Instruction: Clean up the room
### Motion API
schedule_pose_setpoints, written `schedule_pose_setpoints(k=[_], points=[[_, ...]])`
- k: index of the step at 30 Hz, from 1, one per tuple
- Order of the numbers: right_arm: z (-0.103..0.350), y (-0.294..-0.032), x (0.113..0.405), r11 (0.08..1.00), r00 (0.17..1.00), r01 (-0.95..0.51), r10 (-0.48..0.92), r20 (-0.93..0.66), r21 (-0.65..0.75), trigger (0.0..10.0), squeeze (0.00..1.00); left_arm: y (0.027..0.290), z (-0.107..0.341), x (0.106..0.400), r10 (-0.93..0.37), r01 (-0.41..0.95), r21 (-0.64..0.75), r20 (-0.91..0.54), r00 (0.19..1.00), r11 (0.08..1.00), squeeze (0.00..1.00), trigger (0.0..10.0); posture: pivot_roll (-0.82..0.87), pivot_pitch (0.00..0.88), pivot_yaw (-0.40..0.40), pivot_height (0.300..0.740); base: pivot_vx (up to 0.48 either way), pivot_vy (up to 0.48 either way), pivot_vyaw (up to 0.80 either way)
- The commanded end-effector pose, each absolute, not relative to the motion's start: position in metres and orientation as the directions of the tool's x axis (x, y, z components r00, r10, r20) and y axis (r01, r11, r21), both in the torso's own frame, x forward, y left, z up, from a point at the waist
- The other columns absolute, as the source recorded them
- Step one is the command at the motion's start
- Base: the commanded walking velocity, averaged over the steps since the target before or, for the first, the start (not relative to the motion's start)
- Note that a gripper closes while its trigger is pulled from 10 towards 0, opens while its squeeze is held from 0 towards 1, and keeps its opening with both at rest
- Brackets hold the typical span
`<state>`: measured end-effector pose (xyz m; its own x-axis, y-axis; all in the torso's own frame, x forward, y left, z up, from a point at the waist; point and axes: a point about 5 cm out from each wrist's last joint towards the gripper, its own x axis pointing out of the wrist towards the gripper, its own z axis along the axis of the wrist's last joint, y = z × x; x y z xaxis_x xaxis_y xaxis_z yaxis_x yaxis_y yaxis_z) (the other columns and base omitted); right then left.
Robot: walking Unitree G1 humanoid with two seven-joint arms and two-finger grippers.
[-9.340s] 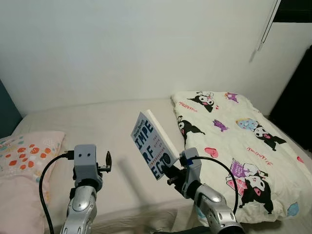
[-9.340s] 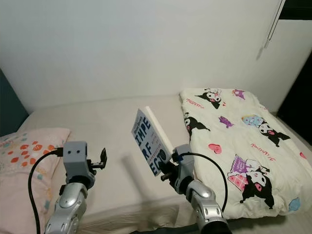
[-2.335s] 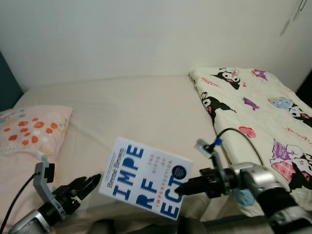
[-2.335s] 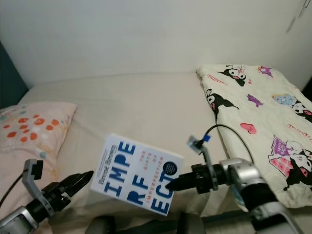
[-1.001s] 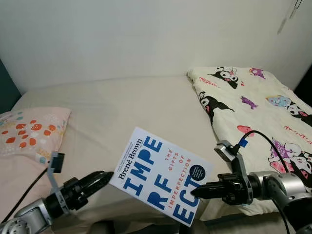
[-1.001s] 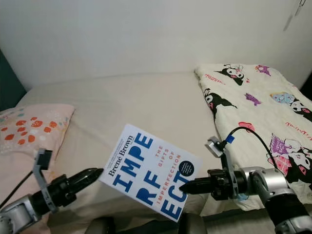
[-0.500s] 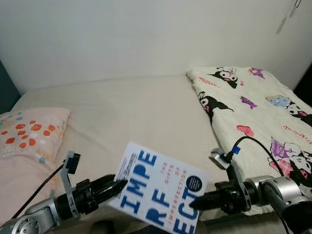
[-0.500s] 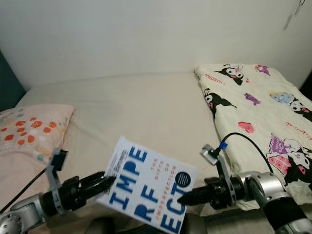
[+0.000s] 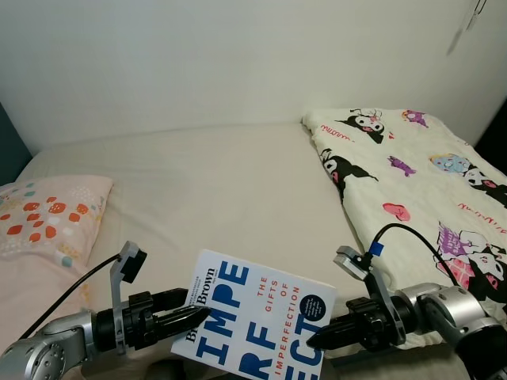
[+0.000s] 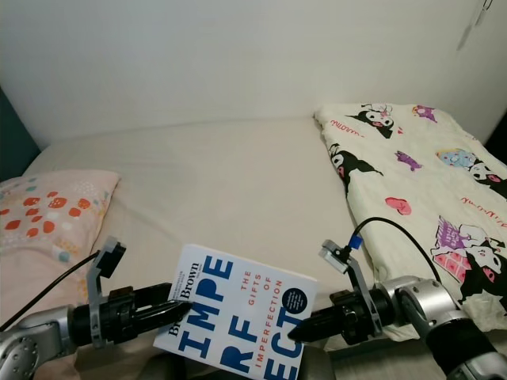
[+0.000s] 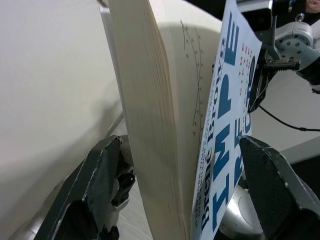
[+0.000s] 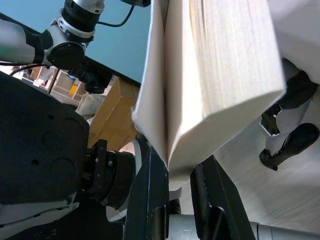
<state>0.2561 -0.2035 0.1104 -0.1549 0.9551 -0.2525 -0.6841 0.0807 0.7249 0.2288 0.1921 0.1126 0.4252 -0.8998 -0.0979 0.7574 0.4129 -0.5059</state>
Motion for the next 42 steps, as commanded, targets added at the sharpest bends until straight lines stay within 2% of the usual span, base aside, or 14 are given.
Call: schedule_pose_setpoints(k=[1, 2, 3, 4, 5, 9, 30, 31, 32, 34, 35, 37, 41, 42], points=[[0.113, -0.203, 0.257, 0.055, -0.173, -0.693, 0.955, -0.240, 0.719, 10.0, 0.00, 0.197, 0.108, 0.226, -0.898, 0.749, -0.507, -0.135, 0.419, 0.425, 0.00, 10.0, 0.08, 0.053, -0.068, 0.591, 0.000, 0.000, 0.00], [0.113, -0.203, 0.257, 0.054, -0.173, -0.694, 0.956, -0.239, 0.718, 10.0, 0.00, 0.197, 0.107, 0.225, -0.899, 0.748, -0.511, -0.138, 0.416, 0.425, 0.00, 9.3, 0.08, 0.054, -0.068, 0.591, 0.000, 0.000, 0.00], [0.114, -0.202, 0.257, 0.052, -0.174, -0.695, 0.956, -0.237, 0.718, 10.0, 0.00, 0.197, 0.106, 0.225, -0.900, 0.746, -0.515, -0.140, 0.413, 0.422, 0.00, 4.7, 0.08, 0.053, -0.068, 0.591, 0.000, 0.000, 0.00], [0.114, -0.202, 0.257, 0.051, -0.174, -0.695, 0.956, -0.236, 0.717, 10.0, 0.00, 0.197, 0.105, 0.224, -0.901, 0.744, -0.519, -0.140, 0.411, 0.420, 0.00, 4.7, 0.08, 0.054, -0.066, 0.591, 0.000, 0.000, 0.00], [0.114, -0.202, 0.257, 0.050, -0.174, -0.695, 0.956, -0.235, 0.717, 10.0, 0.00, 0.197, 0.105, 0.224, -0.898, 0.741, -0.520, -0.141, 0.416, 0.425, 0.00, 1.2, 0.08, 0.053, -0.069, 0.591, 0.000, 0.000, 0.00], [0.113, -0.202, 0.257, 0.048, -0.176, -0.696, 0.956, -0.234, 0.717, 10.0, 0.00, 0.197, 0.104, 0.225, -0.896, 0.736, -0.524, -0.139, 0.422, 0.428, 0.00, 0.0, 0.08, 0.053, -0.070, 0.591, 0.000, 0.000, 0.00], [0.113, -0.199, 0.262, 0.045, -0.172, -0.710, 0.957, -0.235, 0.702, 10.0, 0.00, 0.193, 0.109, 0.222, -0.917, 0.734, -0.575, -0.075, 0.392, 0.362, 0.00, 0.0, 0.08, 0.035, -0.069, 0.591, 0.000, 0.000, 0.00], [0.113, -0.199, 0.262, 0.044, -0.172, -0.712, 0.957, -0.234, 0.701, 10.0, 0.00, 0.192, 0.109, 0.220, -0.921, 0.736, -0.576, -0.078, 0.382, 0.354, 0.00, 1.9, 0.08, 0.035, -0.069, 0.591, 0.000, 0.000, 0.00], [0.114, -0.199, 0.263, 0.042, -0.172, -0.714, 0.957, -0.233, 0.699, 10.0, 0.00, 0.191, 0.109, 0.219, -0.925, 0.740, -0.574, -0.088, 0.371, 0.351, 0.00, 9.0, 0.08, 0.035, -0.069, 0.591, 0.000, 0.000, 0.00], [0.114, -0.198, 0.263, 0.041, -0.172, -0.716, 0.957, -0.232, 0.697, 10.0, 0.00, 0.190, 0.108, 0.218, -0.927, 0.742, -0.572, -0.096, 0.363, 0.350, 0.00, 10.0, 0.08, 0.035, -0.069, 0.591, 0.000, 0.000, 0.00], [0.114, -0.197, 0.264, 0.038, -0.173, -0.717, 0.957, -0.231, 0.696, 10.0, 0.00, 0.188, 0.108, 0.217, -0.930, 0.741, -0.579, -0.093, 0.355, 0.340, 0.31, 10.0, 0.08, 0.034, -0.069, 0.591, 0.000, 0.000, 0.00], [0.115, -0.195, 0.264, 0.031, -0.178, -0.720, 0.957, -0.228, 0.694, 10.0, 0.00, 0.185, 0.108, 0.217, -0.932, 0.741, -0.582, -0.088, 0.352, 0.335, 0.57, 10.0, 0.08, 0.035, -0.072, 0.591, 0.000, 0.000, 0.00], [0.115, -0.194, 0.265, 0.028, -0.181, -0.720, 0.957, -0.226, 0.693, 10.0, 0.00, 0.183, 0.107, 0.217, -0.931, 0.743, -0.579, -0.089, 0.353, 0.337, 0.54, 10.0, 0.08, 0.036, -0.072, 0.591, 0.000, 0.000, 0.00], [0.115, -0.194, 0.265, 0.026, -0.182, -0.721, 0.957, -0.226, 0.693, 10.0, 0.00, 0.182, 0.107, 0.217, -0.932, 0.744, -0.579, -0.090, 0.351, 0.335, 0.05, 10.0, 0.08, 0.035, -0.072, 0.591, 0.000, 0.000, 0.00]])
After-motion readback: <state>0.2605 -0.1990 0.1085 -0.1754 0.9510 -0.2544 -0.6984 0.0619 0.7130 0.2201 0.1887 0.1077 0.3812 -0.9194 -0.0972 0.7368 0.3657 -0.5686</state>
